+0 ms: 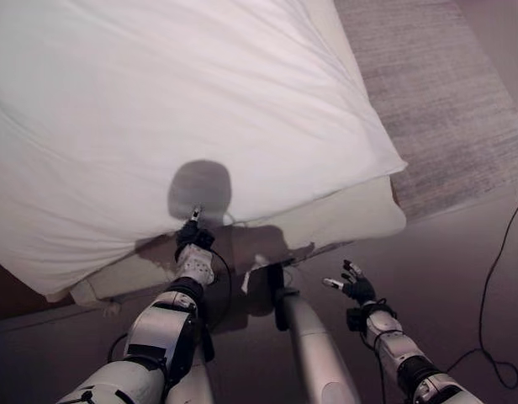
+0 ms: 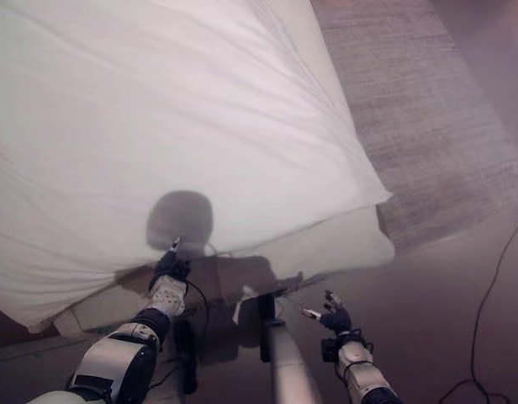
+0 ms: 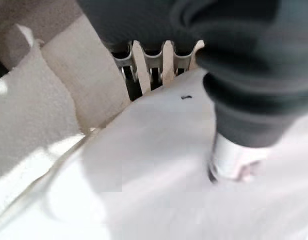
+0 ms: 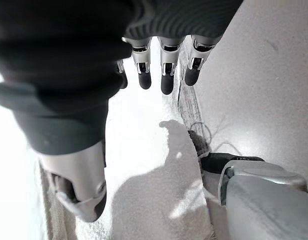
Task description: Make the bed
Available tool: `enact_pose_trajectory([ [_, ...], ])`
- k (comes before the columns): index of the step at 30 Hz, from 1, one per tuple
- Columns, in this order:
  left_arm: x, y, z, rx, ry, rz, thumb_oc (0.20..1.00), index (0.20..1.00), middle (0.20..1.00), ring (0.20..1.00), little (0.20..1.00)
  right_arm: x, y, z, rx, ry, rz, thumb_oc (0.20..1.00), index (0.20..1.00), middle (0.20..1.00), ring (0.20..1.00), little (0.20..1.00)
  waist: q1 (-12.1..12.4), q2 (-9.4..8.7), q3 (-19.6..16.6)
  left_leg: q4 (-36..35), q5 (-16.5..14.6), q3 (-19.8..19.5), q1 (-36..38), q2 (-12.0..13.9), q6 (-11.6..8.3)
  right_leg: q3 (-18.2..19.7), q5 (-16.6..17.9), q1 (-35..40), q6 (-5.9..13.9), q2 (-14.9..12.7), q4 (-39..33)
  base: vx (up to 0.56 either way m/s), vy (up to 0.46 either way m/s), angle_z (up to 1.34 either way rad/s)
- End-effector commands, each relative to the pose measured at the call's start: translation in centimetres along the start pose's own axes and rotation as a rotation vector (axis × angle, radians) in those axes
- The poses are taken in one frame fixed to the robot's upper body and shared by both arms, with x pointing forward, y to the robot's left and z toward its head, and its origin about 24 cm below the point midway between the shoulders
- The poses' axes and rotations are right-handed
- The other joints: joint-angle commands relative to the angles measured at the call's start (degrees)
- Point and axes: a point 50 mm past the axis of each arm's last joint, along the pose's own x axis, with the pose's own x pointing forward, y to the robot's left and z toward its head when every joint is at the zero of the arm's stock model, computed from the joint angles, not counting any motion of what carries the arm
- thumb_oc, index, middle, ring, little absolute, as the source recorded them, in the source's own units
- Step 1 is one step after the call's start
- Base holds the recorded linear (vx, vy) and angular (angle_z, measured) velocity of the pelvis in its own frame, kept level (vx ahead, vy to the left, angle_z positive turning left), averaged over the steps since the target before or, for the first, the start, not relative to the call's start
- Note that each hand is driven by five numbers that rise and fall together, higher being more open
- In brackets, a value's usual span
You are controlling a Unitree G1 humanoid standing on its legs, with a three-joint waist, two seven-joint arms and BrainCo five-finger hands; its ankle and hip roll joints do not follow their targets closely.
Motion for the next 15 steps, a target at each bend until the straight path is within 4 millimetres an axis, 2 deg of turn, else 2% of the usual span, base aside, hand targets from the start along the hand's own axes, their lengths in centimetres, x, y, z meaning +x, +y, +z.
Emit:
enact_pose_trajectory([
  [1, -0.6, -5.2, 1.5, -0.067, -0.079, -0.178, 0.200, 0.200, 0.200, 0.200, 0.200, -0.9, -0.8, -0.5, -0.033, -0.031, 0.011, 1.000, 1.000, 1.000, 1.000, 1.000, 0.5, 0.53, -3.7, 4.4, -0.2, -1.1, -4.7, -1.0, 1.33, -2.3, 3.1, -0.5, 3.03, -0.7, -2.4, 0.00, 0.000, 0.00],
  [6, -1.2, -6.3, 1.0, -0.121, -0.081, -0.227, 0.200, 0.200, 0.200, 0.200, 0.200, -0.8, -0.2, -0.2, 0.006, -0.047, 0.029, 1.000, 1.000, 1.000, 1.000, 1.000, 1.2, 0.60, -3.2, 4.4, -0.3, -1.2, -4.0, -1.1, 1.56, -2.4, 3.0, 0.4, 2.91, -0.8, -2.5, 0.00, 0.000, 0.00],
  [15, -4.9, -9.5, -2.1, -0.215, -0.020, -0.480, 0.200, 0.200, 0.200, 0.200, 0.200, -0.6, 1.4, 1.4, 0.206, -0.101, 0.070, 1.000, 1.000, 1.000, 1.000, 1.000, 3.5, 1.64, -0.9, 2.5, 0.7, -1.9, -2.4, -2.4, 1.99, -3.2, 3.6, 2.9, 2.81, -1.5, -4.4, 0.00, -0.001, 0.01],
])
